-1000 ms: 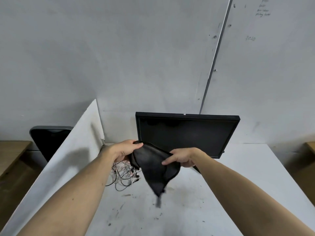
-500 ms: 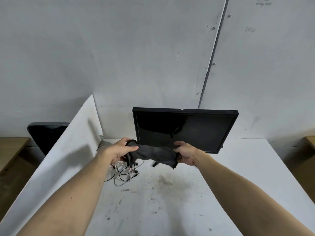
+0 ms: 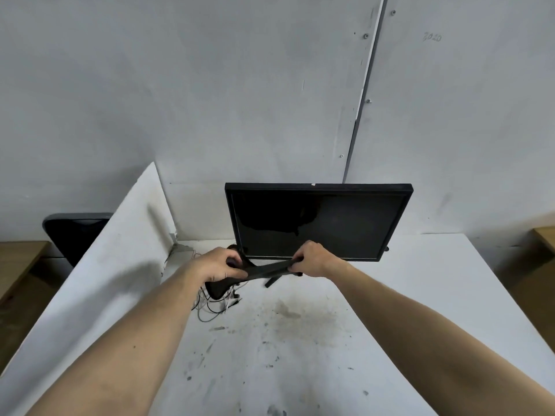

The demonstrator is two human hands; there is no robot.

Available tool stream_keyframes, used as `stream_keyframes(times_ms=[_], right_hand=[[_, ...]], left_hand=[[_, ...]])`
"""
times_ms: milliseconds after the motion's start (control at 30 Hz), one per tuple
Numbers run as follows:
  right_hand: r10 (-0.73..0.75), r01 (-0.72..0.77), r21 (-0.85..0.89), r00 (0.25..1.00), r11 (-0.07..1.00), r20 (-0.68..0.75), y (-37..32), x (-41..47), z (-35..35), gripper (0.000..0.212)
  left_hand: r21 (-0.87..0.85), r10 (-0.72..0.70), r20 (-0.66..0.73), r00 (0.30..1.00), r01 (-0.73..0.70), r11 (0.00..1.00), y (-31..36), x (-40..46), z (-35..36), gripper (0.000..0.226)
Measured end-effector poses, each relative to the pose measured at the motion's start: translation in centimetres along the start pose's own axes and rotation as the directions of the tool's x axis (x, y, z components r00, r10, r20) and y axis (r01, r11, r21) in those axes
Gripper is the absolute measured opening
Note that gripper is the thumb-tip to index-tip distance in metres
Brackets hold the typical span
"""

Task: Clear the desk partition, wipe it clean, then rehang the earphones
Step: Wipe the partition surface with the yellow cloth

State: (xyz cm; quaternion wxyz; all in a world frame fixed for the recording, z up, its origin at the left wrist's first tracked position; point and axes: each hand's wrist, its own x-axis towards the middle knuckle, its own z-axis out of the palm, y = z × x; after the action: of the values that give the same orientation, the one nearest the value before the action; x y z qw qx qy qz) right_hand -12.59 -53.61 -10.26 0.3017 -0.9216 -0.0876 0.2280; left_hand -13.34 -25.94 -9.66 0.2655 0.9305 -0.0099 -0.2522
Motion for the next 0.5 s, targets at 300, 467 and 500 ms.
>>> stream_keyframes(times_ms=[300, 467, 500], right_hand=[[-0.127, 0.133, 0.044, 0.984, 0.99, -0.128, -1.3, -0.2, -0.9, 0.013], [-0.297, 0.303, 0.054, 0.95, 0.952, -0.095, -3.8, -1.6, -1.3, 0.02], [-0.314, 0.314, 0.02, 0.949, 0.949, 0.001, -4.2, -1.9, -1.3, 0.027]], left_hand=[[0.208, 0.069, -0.219, 0.973, -0.022, 0.978, 1.9, 0.3, 2.3, 0.029], [-0.31, -0.11, -0.269, 0.957, 0.022, 0.95, 4.3, 0.3, 3.3, 0.027], [-0.536, -0.18, -0.172, 0.969, 0.061, 0.842, 4.8, 0.4, 3.5, 0.032]])
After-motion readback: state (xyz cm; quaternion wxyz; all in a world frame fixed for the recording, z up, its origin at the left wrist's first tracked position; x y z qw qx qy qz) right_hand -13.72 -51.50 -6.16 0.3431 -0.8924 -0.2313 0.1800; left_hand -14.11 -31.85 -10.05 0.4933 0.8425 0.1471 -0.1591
